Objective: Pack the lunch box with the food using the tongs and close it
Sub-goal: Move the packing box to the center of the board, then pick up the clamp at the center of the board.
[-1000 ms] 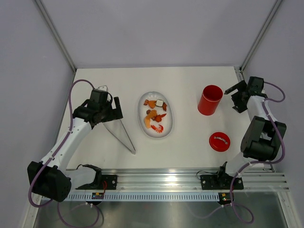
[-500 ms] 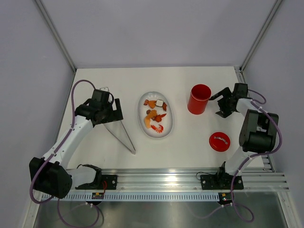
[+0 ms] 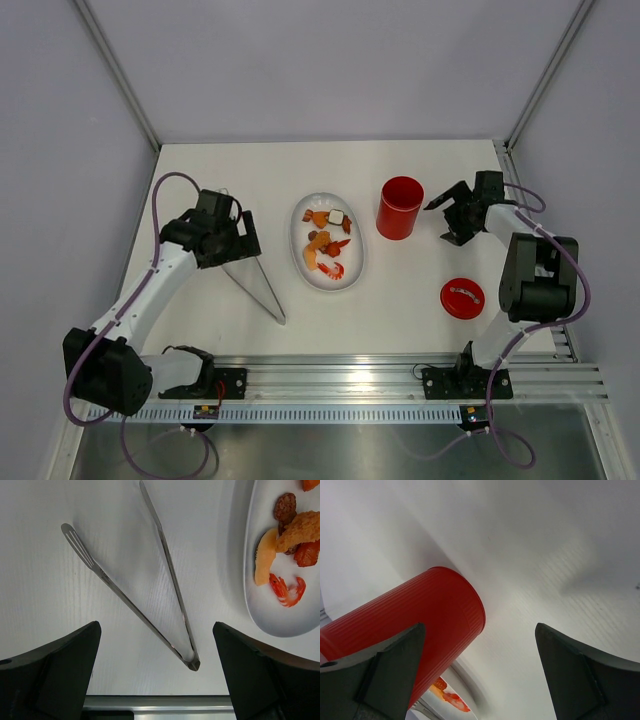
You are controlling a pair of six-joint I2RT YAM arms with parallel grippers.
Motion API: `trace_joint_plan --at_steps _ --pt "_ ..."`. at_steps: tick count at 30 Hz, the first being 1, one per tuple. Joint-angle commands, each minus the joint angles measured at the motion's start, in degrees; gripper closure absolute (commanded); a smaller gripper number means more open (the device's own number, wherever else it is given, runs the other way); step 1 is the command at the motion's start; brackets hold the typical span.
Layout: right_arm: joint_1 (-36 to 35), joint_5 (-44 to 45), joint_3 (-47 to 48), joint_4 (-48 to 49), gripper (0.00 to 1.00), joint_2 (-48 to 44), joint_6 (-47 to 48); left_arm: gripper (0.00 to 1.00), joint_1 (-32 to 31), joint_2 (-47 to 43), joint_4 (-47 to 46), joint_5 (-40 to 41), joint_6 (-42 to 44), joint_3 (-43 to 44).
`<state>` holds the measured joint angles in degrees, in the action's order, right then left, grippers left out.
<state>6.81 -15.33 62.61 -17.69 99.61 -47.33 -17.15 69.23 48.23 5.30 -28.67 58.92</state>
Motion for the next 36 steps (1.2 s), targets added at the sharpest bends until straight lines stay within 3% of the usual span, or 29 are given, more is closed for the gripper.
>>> trace_joint_plan --at_steps 1,7,11,15,22,28,33,36 --pt "0.3 6.5 3.1 -4.4 0.00 -6.8 1.5 0.01 -1.4 -0.7 0.3 1.2 -3.7 -1.5" --pt "0.8 11.8 3.9 -9.4 0.01 -15.9 5.4 0.01 -7.0 3.4 -1.0 6.7 -9.4 -3.5" --pt "0.8 10.9 4.0 -11.6 0.01 -20.7 7.9 0.01 -8.6 7.8 -2.3 9.1 -15.2 -4.9" --pt "0.8 10.3 3.9 -12.8 0.00 -23.1 9.7 0.01 -12.9 10.9 -1.7 13.0 -24.7 -5.9" --pt "0.8 9.7 4.6 -14.6 0.01 -24.4 12.6 0.01 -14.6 17.3 -6.6 13.0 -30.4 -7.8" --pt "0.8 9.9 3.8 -15.0 0.01 -24.4 13.5 0.01 -13.8 17.9 -10.6 13.2 -28.5 -9.5" --pt "0.8 9.4 3.0 -14.7 0.01 -24.4 13.3 0.04 -5.6 19.5 -15.5 7.6 -18.8 -10.6" --pt "0.8 9.3 3.0 -14.7 0.00 -24.2 13.4 0.06 -4.0 21.8 -13.3 8.2 -12.0 -6.5"
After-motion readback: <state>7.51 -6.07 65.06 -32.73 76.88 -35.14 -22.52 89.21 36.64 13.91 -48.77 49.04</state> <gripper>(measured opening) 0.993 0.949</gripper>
